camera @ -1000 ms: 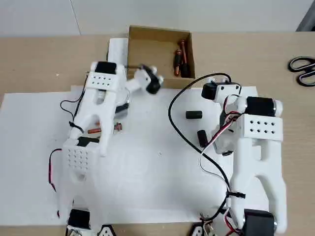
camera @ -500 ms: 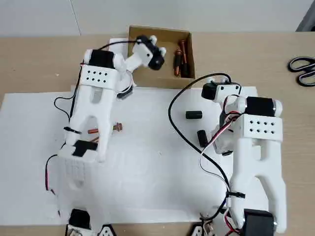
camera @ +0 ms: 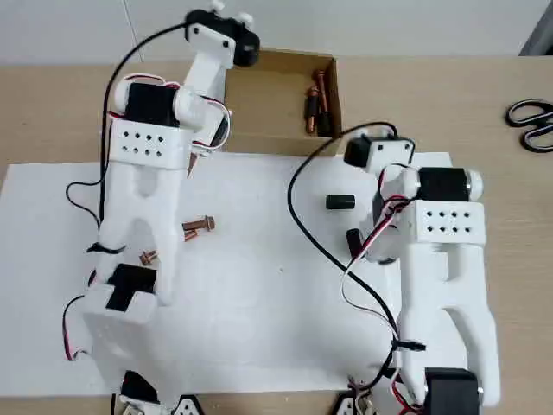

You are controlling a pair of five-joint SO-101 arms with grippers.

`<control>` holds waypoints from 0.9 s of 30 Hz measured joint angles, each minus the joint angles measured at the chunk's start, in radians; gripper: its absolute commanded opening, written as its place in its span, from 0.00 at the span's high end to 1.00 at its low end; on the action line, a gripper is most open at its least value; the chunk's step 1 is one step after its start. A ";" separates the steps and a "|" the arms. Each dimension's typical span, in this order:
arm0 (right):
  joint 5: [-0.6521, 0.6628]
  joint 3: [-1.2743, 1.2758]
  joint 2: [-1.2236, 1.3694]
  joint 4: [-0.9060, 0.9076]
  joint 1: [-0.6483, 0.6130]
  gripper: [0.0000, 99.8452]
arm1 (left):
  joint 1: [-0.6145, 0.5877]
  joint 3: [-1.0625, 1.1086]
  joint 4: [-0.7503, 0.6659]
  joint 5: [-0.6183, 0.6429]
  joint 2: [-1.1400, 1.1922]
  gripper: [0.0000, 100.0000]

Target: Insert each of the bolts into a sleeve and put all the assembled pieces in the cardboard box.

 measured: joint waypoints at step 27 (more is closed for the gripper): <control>-0.020 -0.008 -0.506 0.014 -0.058 1.00 | 0.143 0.502 0.000 0.362 -0.752 0.99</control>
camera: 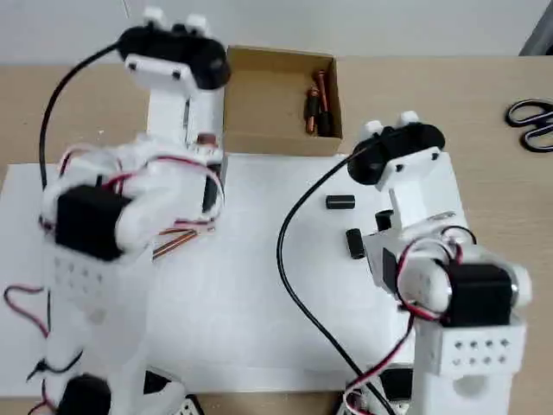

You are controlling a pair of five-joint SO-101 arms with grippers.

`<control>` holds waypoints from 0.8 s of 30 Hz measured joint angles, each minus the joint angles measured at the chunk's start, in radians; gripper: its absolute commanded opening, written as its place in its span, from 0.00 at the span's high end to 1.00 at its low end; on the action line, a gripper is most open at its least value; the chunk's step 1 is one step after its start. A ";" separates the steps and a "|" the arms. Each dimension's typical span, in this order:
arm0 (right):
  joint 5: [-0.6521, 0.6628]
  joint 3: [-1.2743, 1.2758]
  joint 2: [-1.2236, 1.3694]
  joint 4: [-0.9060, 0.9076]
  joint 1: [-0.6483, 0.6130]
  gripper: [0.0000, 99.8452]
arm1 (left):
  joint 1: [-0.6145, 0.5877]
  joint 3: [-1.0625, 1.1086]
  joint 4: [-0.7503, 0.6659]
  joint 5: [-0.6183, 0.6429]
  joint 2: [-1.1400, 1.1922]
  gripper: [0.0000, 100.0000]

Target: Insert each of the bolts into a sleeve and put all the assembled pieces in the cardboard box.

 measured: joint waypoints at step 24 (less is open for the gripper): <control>-0.203 0.551 -0.453 -0.385 -0.157 1.00 | 0.003 0.856 -0.342 0.295 -0.666 0.99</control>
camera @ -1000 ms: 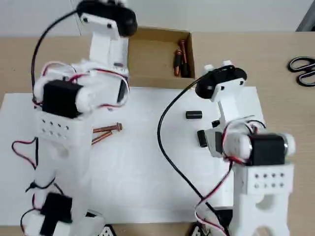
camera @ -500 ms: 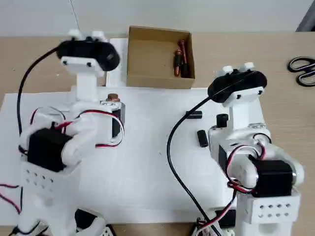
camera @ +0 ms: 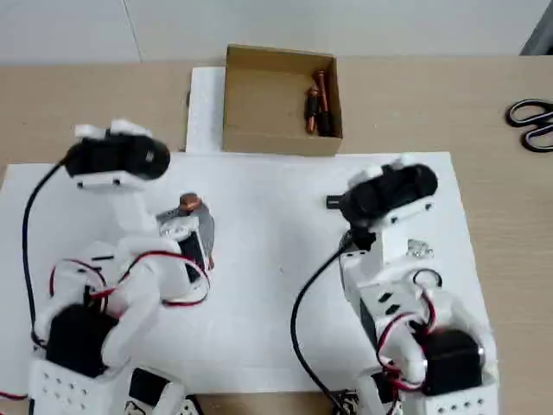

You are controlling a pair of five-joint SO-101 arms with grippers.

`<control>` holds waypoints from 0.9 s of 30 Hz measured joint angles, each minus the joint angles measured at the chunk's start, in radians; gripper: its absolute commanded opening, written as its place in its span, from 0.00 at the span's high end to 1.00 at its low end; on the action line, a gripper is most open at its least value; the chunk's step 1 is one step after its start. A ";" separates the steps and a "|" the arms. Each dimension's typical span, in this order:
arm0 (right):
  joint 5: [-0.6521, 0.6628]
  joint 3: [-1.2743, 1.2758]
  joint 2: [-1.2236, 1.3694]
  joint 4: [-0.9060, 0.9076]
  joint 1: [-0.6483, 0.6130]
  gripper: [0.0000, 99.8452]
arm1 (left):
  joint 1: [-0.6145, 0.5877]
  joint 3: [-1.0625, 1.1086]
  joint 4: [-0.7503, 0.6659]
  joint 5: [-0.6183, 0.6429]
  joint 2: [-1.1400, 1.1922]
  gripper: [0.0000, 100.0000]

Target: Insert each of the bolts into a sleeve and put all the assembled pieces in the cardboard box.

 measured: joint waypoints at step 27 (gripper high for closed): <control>0.000 0.643 -0.516 -0.276 -0.351 1.00 | 0.014 0.638 -0.450 0.071 -0.519 0.99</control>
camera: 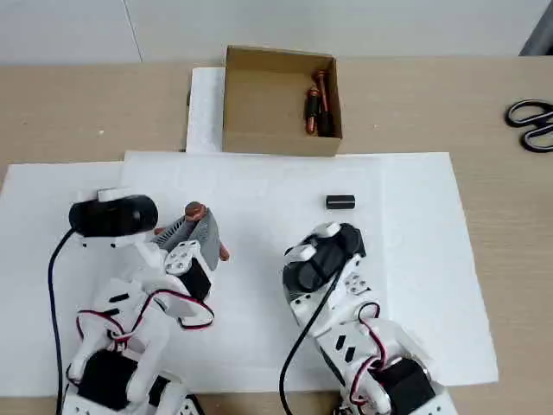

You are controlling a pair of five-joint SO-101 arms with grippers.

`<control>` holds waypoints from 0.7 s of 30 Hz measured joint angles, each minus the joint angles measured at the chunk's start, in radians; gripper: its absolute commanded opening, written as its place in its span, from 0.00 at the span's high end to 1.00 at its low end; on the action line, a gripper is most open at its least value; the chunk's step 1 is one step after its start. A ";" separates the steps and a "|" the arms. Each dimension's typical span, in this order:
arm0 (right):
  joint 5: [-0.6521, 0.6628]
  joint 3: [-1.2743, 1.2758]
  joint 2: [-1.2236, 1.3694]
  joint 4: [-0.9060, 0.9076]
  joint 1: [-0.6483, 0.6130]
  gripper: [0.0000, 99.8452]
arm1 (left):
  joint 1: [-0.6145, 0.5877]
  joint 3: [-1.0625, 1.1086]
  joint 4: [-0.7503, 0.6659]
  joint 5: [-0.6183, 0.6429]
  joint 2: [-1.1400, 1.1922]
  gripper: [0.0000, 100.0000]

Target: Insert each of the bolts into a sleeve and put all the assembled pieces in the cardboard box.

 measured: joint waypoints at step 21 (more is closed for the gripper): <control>0.094 0.026 0.000 -0.068 -0.104 1.00 | 0.141 0.184 -0.170 0.101 -0.227 0.99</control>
